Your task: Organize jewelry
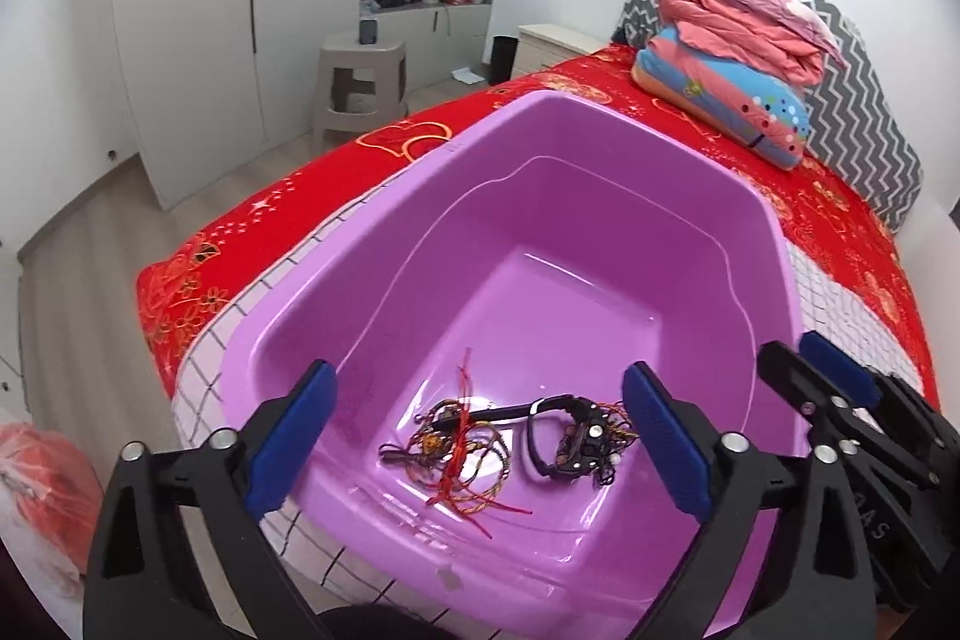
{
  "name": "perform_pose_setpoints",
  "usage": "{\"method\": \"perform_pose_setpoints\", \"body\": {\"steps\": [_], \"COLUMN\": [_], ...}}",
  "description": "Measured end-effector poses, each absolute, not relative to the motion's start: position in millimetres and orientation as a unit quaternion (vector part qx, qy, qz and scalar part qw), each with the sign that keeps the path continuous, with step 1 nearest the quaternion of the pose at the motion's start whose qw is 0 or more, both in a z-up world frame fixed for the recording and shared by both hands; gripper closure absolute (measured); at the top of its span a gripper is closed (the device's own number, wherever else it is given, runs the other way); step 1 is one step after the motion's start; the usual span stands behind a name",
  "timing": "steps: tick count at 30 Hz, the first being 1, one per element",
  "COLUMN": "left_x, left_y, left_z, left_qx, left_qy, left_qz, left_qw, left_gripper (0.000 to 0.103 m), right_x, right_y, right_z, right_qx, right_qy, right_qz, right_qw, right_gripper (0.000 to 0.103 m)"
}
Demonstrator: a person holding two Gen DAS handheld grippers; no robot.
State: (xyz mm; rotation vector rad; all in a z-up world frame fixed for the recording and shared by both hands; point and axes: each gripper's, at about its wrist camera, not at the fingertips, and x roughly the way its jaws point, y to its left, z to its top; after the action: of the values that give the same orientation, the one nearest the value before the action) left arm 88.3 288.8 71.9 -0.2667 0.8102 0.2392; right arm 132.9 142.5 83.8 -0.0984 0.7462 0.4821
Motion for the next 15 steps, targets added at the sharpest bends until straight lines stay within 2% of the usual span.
{"method": "perform_pose_setpoints", "body": {"steps": [15], "left_x": [66.8], "left_y": [268.1], "left_z": [81.5], "left_qx": [-0.107], "left_qy": [0.386], "left_qz": [0.154], "left_qw": [0.903], "left_gripper": [0.006], "right_x": [108.6], "right_y": [114.8], "right_z": [89.1], "right_qx": [-0.027], "right_qy": [0.362], "right_qz": [0.196], "right_qw": [0.911], "right_gripper": [0.053]}}
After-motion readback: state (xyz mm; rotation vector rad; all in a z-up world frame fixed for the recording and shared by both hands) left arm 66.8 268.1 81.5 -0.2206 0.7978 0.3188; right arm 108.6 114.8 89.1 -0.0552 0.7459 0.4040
